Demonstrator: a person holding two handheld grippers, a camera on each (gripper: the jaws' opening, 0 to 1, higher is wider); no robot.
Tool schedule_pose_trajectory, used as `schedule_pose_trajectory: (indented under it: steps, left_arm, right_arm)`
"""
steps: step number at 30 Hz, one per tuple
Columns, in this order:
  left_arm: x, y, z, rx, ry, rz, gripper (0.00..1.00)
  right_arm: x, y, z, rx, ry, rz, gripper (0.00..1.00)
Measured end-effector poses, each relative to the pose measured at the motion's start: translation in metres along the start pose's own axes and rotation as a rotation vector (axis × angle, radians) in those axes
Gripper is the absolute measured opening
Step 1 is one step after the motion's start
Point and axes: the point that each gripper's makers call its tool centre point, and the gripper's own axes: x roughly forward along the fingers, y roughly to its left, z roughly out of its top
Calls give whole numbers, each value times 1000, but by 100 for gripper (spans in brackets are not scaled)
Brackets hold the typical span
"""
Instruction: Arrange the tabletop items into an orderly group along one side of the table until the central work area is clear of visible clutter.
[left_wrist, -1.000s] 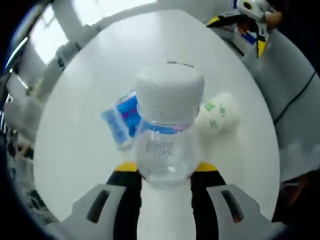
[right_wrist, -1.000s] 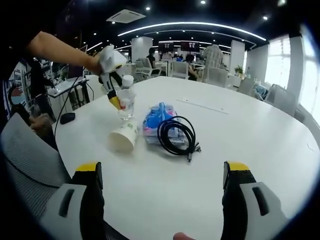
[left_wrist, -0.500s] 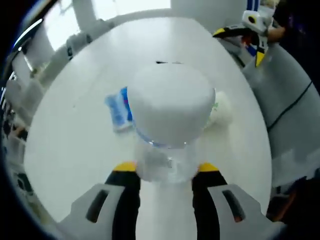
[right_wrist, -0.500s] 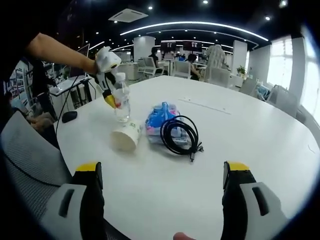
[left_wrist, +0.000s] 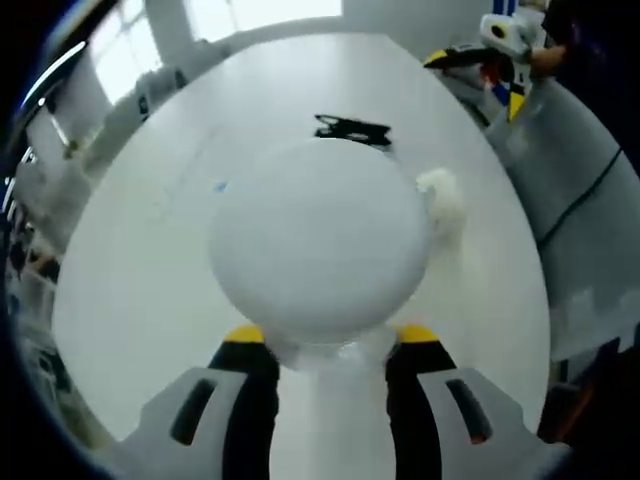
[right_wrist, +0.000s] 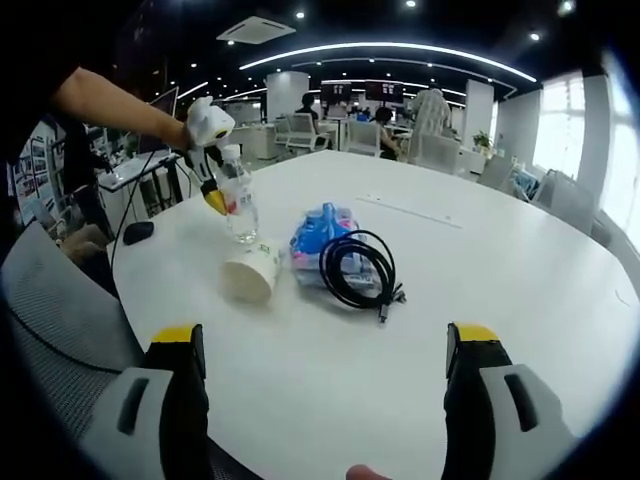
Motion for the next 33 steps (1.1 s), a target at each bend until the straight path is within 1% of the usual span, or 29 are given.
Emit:
schedule_pose_trajectory:
  steps: [3,5,8,14,17,18,19,20,21,22,24,26,28,33]
  left_arm:
    - [0,1,-1,11,3,8,39]
    - [-1,1,-4,14,21,15,39]
    - [-1,-2,-4,3,12,10,42]
    - [-9,-1,-4,-51,-7,47,49]
    - [-13,1,-5,-98,-23,83,51]
    - [-14,1,-4,-111,-34,91,52]
    - [-15,2,-2,-144,-55,110,53]
    - [-15,2,-1,-152,-61,114,54]
    - [-16,2,2,-172,-82,133,55]
    - [-17,3,1,-184,-89,144,57]
    - [-16,2,4,-239,-120,161,60]
    - [-16,-1,3,-271,-125,176,63]
    - [-16,-4,3,-292,-136,194,64]
    - [-19,-5,10,-377,-215,251,64]
  right_arm:
    - [0,2,0,-2,-1,2,100]
    - [0,2,0,-2,0,3,100]
    - [0,3,1,-2,-2,5,100]
    - [0,4,2,-5,-7,10,100]
    - [0,5,3,-8,-10,14,100]
    - [0,5,3,-8,-12,15,100]
    - [0,5,4,-7,-15,16,100]
    - [0,5,5,-6,-17,16,100]
    - [0,5,5,-5,-19,16,100]
    - [0,5,5,-4,-20,17,100]
    - [-1,6,6,-3,-22,17,100]
    - [-1,7,7,-2,-25,19,100]
    - [-1,8,7,-3,-28,22,100]
    - [-2,11,9,-8,-34,28,100]
